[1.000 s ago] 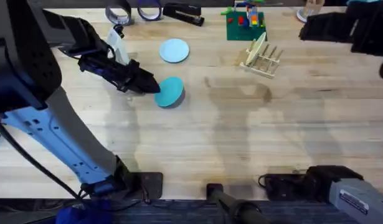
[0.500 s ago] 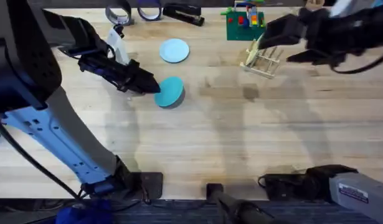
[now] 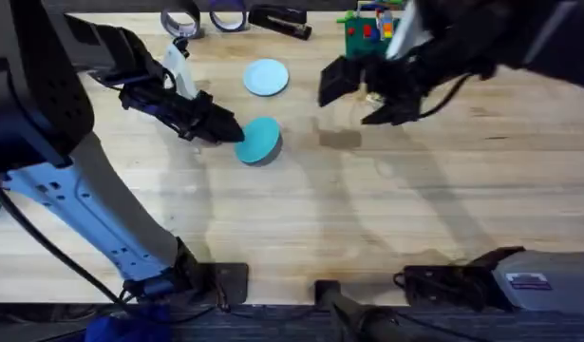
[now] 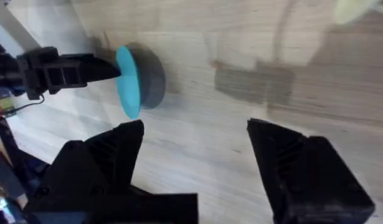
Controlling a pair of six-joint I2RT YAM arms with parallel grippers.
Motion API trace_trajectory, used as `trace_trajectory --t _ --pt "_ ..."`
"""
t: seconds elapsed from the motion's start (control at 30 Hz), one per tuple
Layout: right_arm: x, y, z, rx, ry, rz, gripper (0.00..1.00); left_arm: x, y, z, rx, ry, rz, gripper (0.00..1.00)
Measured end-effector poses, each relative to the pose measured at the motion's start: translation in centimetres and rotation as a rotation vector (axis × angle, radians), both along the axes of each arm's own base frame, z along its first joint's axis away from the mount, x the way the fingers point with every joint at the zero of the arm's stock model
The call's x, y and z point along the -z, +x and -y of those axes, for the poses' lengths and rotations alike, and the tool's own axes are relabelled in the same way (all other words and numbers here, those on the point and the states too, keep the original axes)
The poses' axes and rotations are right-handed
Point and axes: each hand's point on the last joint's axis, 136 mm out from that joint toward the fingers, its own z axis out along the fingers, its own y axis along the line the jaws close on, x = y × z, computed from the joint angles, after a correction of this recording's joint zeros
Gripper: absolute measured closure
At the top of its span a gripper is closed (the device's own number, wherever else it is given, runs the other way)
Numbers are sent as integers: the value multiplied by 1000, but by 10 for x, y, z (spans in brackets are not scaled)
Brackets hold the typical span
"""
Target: Pick up the plates from the table one by one and place each into a slot on the dish rack.
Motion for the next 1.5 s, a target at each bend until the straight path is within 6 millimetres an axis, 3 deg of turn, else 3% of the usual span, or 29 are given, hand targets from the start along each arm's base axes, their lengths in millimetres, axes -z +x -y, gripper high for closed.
trace_trajectory --t 0.37,0.7,0.9,1.17,1.5 --pt "32 2 -48 -58 20 -35 7 0 1 0 0 -2 7 960" --pt "59 2 -69 -116 7 -47 7 0 1 0 0 -2 7 960" --pt "53 9 -88 -167 39 34 6 0 1 0 0 -2 7 960" --pt "48 4 -106 -231 89 59 6 0 1 0 0 -2 7 961" --pt "60 -2 -118 -274 144 2 6 0 1 0 0 -2 7 961"
